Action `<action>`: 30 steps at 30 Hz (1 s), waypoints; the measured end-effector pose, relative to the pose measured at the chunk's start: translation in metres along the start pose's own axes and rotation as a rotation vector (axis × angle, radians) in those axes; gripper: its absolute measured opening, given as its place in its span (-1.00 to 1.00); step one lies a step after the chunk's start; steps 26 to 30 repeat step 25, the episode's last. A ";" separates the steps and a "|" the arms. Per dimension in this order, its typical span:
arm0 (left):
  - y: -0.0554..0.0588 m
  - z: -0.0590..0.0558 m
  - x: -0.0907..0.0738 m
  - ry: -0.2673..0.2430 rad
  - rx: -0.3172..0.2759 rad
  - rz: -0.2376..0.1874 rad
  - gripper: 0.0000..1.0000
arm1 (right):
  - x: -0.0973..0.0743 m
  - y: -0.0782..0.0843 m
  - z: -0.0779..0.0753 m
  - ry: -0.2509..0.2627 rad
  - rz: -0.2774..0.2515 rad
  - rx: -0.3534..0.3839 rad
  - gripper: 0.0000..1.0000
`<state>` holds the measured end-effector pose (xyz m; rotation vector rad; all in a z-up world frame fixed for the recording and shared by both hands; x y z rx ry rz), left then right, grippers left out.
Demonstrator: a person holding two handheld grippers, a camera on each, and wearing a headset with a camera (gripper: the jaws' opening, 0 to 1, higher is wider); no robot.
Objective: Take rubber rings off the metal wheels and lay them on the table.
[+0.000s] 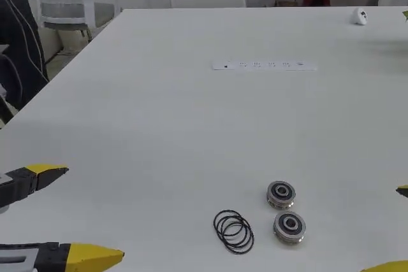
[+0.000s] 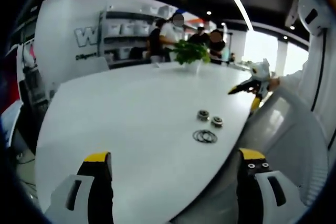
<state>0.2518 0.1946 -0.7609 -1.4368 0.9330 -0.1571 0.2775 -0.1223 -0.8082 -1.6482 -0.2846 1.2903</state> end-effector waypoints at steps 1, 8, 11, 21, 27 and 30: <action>0.001 0.001 0.000 -0.002 -0.004 0.000 1.00 | 0.001 0.003 0.000 -0.004 0.006 0.013 0.84; 0.008 0.005 0.001 -0.016 -0.033 0.005 1.00 | 0.005 0.012 -0.004 0.001 0.004 0.090 0.88; 0.010 0.006 0.001 -0.021 -0.042 0.009 1.00 | 0.005 0.015 -0.005 0.001 0.012 0.094 0.89; 0.013 0.013 -0.001 -0.030 -0.054 0.004 1.00 | 0.003 0.018 -0.006 0.010 0.016 0.100 0.89; 0.013 0.013 0.000 -0.028 -0.054 0.001 1.00 | 0.000 0.016 -0.010 0.031 0.005 0.096 0.87; 0.013 0.013 0.000 -0.028 -0.054 0.001 1.00 | 0.000 0.016 -0.010 0.031 0.005 0.096 0.87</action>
Point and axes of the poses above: the centre of the closed fingertips' face, and the gripper's own axes: x roughly forward along the fingers, z roughly to its left, y roughly out of its underside, the point moved 1 cm from there along -x, roughly backward along the fingers, and after that the axes turned 3 degrees about -x, right-handed, at the moved point
